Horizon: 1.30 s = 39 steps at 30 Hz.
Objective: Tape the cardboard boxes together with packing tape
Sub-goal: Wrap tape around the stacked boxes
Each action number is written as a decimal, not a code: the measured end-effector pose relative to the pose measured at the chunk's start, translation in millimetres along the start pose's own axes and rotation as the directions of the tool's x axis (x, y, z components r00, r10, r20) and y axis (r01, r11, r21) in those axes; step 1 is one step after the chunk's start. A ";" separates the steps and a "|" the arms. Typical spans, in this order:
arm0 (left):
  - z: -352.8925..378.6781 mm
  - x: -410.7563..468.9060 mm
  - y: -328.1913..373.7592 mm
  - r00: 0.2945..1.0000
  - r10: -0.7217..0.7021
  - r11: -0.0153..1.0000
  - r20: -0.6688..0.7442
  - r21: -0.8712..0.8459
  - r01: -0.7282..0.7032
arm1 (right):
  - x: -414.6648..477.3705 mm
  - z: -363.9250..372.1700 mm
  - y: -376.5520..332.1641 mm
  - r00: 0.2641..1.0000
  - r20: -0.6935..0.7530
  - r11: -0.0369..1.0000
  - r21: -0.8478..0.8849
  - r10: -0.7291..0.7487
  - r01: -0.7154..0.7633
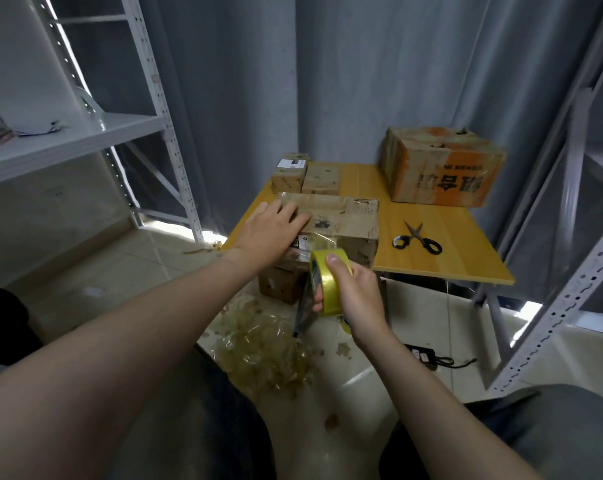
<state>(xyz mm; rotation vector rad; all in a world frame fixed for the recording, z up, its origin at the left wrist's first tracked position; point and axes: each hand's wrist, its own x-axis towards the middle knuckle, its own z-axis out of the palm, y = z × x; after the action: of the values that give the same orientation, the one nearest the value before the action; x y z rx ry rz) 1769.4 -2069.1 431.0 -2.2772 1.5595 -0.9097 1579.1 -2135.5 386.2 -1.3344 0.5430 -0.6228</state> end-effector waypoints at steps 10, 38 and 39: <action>24.5 -12.6 13.6 0.997 -0.075 0.997 -0.006 0.010 0.075 | 7.6 19.3 25.3 0.997 -0.073 0.999 -0.028 0.013 -0.015; 7.7 29.7 9.9 0.992 -0.077 0.996 0.098 0.053 0.072 | 7.4 8.1 34.5 0.972 -0.232 0.989 -0.138 0.027 -0.061; 4.8 33.6 8.5 0.992 -0.068 0.997 0.108 0.054 0.062 | 8.0 6.6 29.2 0.973 -0.231 0.989 -0.140 0.019 -0.052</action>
<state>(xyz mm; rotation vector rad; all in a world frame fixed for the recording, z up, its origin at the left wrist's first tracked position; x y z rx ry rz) 1774.0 -2103.6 435.0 -2.3130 1.4084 -0.8152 1592.4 -2132.8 358.4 -1.3942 0.8112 -0.7237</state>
